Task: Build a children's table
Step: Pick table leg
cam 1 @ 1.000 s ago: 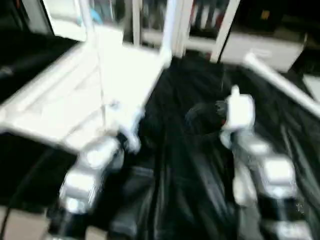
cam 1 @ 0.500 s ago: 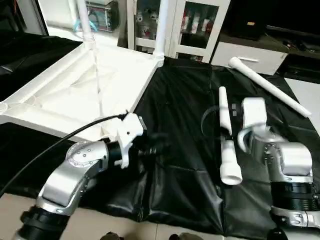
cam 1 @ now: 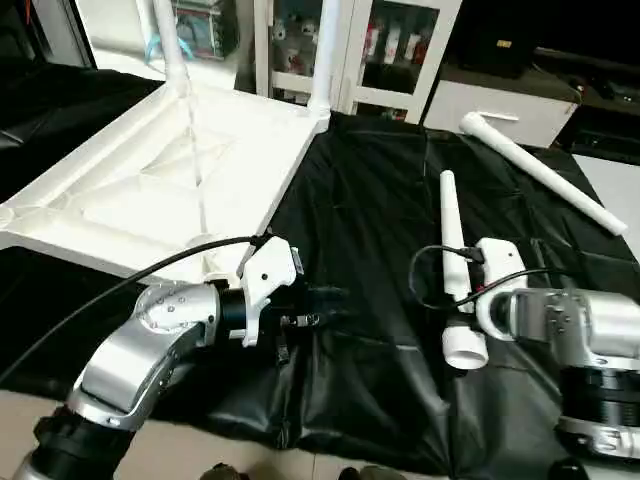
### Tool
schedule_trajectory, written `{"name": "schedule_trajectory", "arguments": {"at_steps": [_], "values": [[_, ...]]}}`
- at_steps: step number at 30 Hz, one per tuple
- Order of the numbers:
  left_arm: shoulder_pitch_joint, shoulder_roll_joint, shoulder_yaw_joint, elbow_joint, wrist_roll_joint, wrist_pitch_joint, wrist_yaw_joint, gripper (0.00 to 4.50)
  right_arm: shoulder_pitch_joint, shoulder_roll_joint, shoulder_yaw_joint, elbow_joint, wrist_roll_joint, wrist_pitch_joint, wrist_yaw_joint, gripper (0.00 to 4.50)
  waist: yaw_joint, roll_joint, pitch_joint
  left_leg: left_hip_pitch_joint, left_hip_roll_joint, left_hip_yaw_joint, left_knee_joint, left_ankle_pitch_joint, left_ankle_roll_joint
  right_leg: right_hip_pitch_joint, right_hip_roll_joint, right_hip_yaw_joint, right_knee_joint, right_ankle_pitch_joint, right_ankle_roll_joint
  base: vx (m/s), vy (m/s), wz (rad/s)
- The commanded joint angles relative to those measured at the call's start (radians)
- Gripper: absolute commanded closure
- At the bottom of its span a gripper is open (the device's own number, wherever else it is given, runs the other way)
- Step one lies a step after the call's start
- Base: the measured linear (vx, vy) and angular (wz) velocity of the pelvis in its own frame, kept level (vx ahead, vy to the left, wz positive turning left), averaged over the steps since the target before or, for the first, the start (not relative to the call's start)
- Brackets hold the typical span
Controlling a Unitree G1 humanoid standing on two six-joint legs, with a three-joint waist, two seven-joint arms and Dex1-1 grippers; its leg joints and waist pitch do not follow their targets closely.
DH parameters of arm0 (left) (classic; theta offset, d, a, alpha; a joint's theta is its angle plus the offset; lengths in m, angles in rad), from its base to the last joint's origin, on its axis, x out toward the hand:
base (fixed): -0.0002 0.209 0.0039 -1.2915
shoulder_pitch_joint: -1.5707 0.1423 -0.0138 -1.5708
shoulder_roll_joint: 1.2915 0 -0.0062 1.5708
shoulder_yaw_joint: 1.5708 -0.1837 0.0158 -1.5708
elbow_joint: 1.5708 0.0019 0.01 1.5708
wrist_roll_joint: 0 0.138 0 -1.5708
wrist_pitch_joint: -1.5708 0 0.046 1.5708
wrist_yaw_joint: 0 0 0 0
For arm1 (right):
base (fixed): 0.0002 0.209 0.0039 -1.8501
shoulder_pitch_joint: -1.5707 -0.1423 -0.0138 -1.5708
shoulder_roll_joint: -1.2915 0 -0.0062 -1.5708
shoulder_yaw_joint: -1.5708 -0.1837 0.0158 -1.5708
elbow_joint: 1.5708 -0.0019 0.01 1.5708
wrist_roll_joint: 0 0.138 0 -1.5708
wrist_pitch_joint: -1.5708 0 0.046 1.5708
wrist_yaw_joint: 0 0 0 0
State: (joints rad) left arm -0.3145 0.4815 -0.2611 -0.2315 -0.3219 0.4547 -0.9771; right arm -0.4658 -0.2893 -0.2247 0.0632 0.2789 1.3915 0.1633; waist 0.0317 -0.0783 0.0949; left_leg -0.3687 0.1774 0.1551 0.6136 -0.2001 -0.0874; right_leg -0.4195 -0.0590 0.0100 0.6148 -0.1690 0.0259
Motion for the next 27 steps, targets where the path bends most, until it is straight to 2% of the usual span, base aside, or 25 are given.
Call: {"name": "schedule_trajectory", "arguments": {"at_steps": [1,2,3,5,6,7,8,9,10,11,12,13,14,15,16,17,18,19,21,22,23,25,26,27], "values": [[-0.007,0.001,-0.017,-0.039,-0.018,0.013,-0.009,3.10,0.011,-0.019,-0.012,0.028,0.003,0.020,0.007,0.61,0.000,0.005,-0.065,0.007,0.025,0.006,-0.088,-0.134,-0.050,0.037,-0.044,0.020,-0.061,-0.208,-0.152,0.056,-0.002,-0.01],[-0.007,0.001,-0.017,-0.041,-0.019,0.014,-0.010,3.10,0.010,-0.020,-0.012,0.028,0.003,0.022,0.009,0.68,-0.001,-0.004,-0.066,0.007,0.025,0.010,-0.087,-0.121,-0.044,0.037,-0.043,0.020,-0.061,-0.189,-0.156,0.056,-0.002,-0.01],[-0.002,0.009,-0.020,-0.061,-0.028,0.031,-0.017,3.10,0.006,-0.031,-0.017,0.029,0.007,0.030,0.020,0.83,0.000,-0.009,-0.069,0.005,0.024,0.011,-0.086,-0.072,-0.032,0.045,-0.043,0.019,-0.054,-0.136,-0.166,0.000,0.000,0.00],[-0.001,0.015,-0.021,-0.070,-0.033,0.043,-0.021,3.10,0.005,-0.036,-0.019,0.030,0.010,0.033,0.025,0.95,0.001,-0.007,-0.068,0.009,0.024,0.016,-0.085,-0.054,-0.022,0.043,-0.042,0.020,-0.054,-0.111,-0.173,0.000,0.000,0.00],[0.000,0.020,-0.023,-0.078,-0.039,0.054,-0.025,3.10,0.004,-0.042,-0.020,0.031,0.014,0.035,0.031,1.04,0.001,-0.017,-0.068,0.009,0.024,0.018,-0.085,-0.057,-0.019,0.043,-0.041,0.020,-0.056,-0.118,-0.173,0.000,0.000,0.00],[0.000,0.020,-0.023,-0.078,-0.039,0.054,-0.025,3.10,0.004,-0.042,-0.020,0.031,0.014,0.035,0.031,1.16,0.004,-0.014,-0.067,0.009,0.025,0.018,-0.086,-0.066,-0.020,0.044,-0.044,0.021,-0.056,-0.143,-0.171,0.000,0.000,0.00],[0.002,0.025,-0.025,-0.086,-0.044,0.059,-0.031,3.10,0.003,-0.045,-0.027,0.031,0.016,0.035,0.032,1.27,0.003,-0.024,-0.066,0.009,0.026,0.020,-0.086,-0.075,-0.018,0.042,-0.043,0.021,-0.060,-0.163,-0.168,0.000,0.000,0.00],[0.000,0.026,-0.022,-0.094,-0.055,0.077,-0.032,2.94,0.003,-0.054,-0.030,0.034,0.019,0.035,0.039,1.34,0.005,-0.018,-0.064,0.011,0.028,0.020,-0.088,-0.094,-0.023,0.038,-0.044,0.021,-0.062,-0.202,-0.161,0.000,0.000,0.00],[0.000,0.026,-0.022,-0.094,-0.055,0.077,-0.032,2.77,0.003,-0.054,-0.030,0.034,0.019,0.035,0.039,1.45,0.004,-0.023,-0.063,0.012,0.028,0.022,-0.087,-0.104,-0.026,0.037,-0.044,0.021,-0.064,-0.217,-0.157,0.000,0.000,0.00],[-0.005,0.025,-0.019,-0.098,-0.056,0.094,-0.024,2.77,0.003,-0.059,-0.038,0.034,0.025,0.039,0.047,1.52,0.003,-0.024,-0.062,0.013,0.030,0.021,-0.088,-0.121,-0.035,0.034,-0.044,0.021,-0.065,-0.242,-0.148,0.000,0.000,0.00],[-0.009,0.024,-0.016,-0.100,-0.057,0.107,-0.017,2.77,0.005,-0.061,-0.043,0.031,0.028,0.042,0.051,1.52,0.003,-0.023,-0.061,0.012,0.030,0.020,-0.089,-0.125,-0.037,0.034,-0.044,0.021,-0.065,-0.249,-0.144,0.000,0.000,0.00],[-0.012,0.029,-0.018,-0.105,-0.061,0.123,-0.018,2.74,0.008,-0.064,-0.047,0.026,0.032,0.043,0.058,1.60,0.003,-0.017,-0.061,0.014,0.030,0.020,-0.088,-0.132,-0.043,0.032,-0.042,0.021,-0.065,-0.246,-0.141,0.000,0.000,0.00],[-0.013,0.037,-0.023,-0.109,-0.062,0.130,-0.024,2.39,0.011,-0.063,-0.051,0.020,0.035,0.047,0.063,1.80,0.003,-0.019,-0.061,0.014,0.030,0.020,-0.088,-0.135,-0.044,0.032,-0.042,0.020,-0.065,-0.246,-0.140,0.000,0.000,0.00],[-0.012,0.045,-0.029,-0.113,-0.065,0.136,-0.029,2.39,0.016,-0.065,-0.052,0.012,0.039,0.044,0.069,1.87,0.003,-0.016,-0.062,0.011,0.028,0.020,-0.088,-0.128,-0.048,0.035,-0.040,0.021,-0.064,-0.226,-0.140,0.000,0.000,0.00],[-0.012,0.046,-0.031,-0.114,-0.065,0.137,-0.030,2.36,0.019,-0.065,-0.053,0.007,0.041,0.038,0.072,1.90,0.006,-0.003,-0.063,0.013,0.028,0.018,-0.089,-0.125,-0.051,0.035,-0.041,0.021,-0.061,-0.215,-0.143,0.000,0.000,0.00],[-0.012,0.046,-0.031,-0.114,-0.065,0.137,-0.030,2.36,0.019,-0.065,-0.053,0.007,0.041,0.038,0.072,1.90,0.003,-0.008,-0.063,0.012,0.028,0.019,-0.089,-0.122,-0.051,0.035,-0.040,0.021,-0.063,-0.206,-0.144,0.000,0.000,0.00],[-0.010,0.049,-0.036,-0.112,-0.064,0.137,-0.032,2.23,0.022,-0.063,-0.063,-0.001,0.048,0.038,0.076,2.05,0.004,-0.006,-0.065,0.012,0.028,0.020,-0.088,-0.110,-0.052,0.037,-0.038,0.021,-0.061,-0.174,-0.154,0.000,0.000,0.00],[-0.009,0.047,-0.040,-0.106,-0.061,0.134,-0.031,1.96,0.027,-0.060,-0.085,-0.020,0.067,0.031,0.092,2.30,0.006,0.002,-0.067,0.013,0.028,0.019,-0.087,-0.108,-0.054,0.039,-0.039,0.021,-0.057,-0.162,-0.159,0.000,0.000,0.00],[-0.008,0.044,-0.042,-0.101,-0.058,0.133,-0.031,1.92,0.030,-0.058,-0.102,-0.035,0.083,0.026,0.106,2.33,0.007,-0.002,-0.067,0.013,0.029,0.021,-0.087,-0.108,-0.048,0.041,-0.038,0.021,-0.058,-0.143,-0.169,0.000,0.000,0.00],[-0.008,0.042,-0.042,-0.098,-0.056,0.134,-0.028,1.88,0.035,-0.063,-0.111,-0.050,0.094,0.027,0.119,2.38,0.007,0.000,-0.068,0.012,0.029,0.020,-0.087,-0.110,-0.045,0.043,-0.038,0.020,-0.058,-0.140,-0.174,0.000,0.000,0.00],[-0.008,0.041,-0.041,-0.098,-0.055,0.135,-0.027,1.63,0.039,-0.066,-0.114,-0.058,0.100,0.028,0.125,2.55,0.007,-0.001,-0.068,0.012,0.029,0.020,-0.087,-0.113,-0.043,0.042,-0.038,0.020,-0.058,-0.144,-0.176,0.000,0.000,0.00],[-0.007,0.043,-0.037,-0.100,-0.055,0.141,-0.025,1.63,0.055,-0.077,-0.128,-0.086,0.121,0.048,0.146,2.55,0.009,0.001,-0.067,0.011,0.029,0.019,-0.087,-0.119,-0.041,0.043,-0.040,0.021,-0.061,-0.171,-0.179,0.000,0.000,0.00],[-0.007,0.043,-0.037,-0.100,-0.055,0.141,-0.025,1.48,0.055,-0.077,-0.128,-0.086,0.121,0.048,0.146,2.63,0.009,0.001,-0.068,0.012,0.029,0.020,-0.086,-0.117,-0.040,0.044,-0.040,0.021,-0.060,-0.169,-0.180,0.000,0.000,0.00],[-0.008,0.051,-0.039,-0.103,-0.051,0.140,-0.026,1.44,0.068,-0.083,-0.134,-0.098,0.131,0.059,0.158,2.64,0.008,0.007,-0.067,0.012,0.029,0.019,-0.087,-0.122,-0.041,0.042,-0.040,0.021,-0.061,-0.183,-0.180,0.000,0.000,0.00]]}}
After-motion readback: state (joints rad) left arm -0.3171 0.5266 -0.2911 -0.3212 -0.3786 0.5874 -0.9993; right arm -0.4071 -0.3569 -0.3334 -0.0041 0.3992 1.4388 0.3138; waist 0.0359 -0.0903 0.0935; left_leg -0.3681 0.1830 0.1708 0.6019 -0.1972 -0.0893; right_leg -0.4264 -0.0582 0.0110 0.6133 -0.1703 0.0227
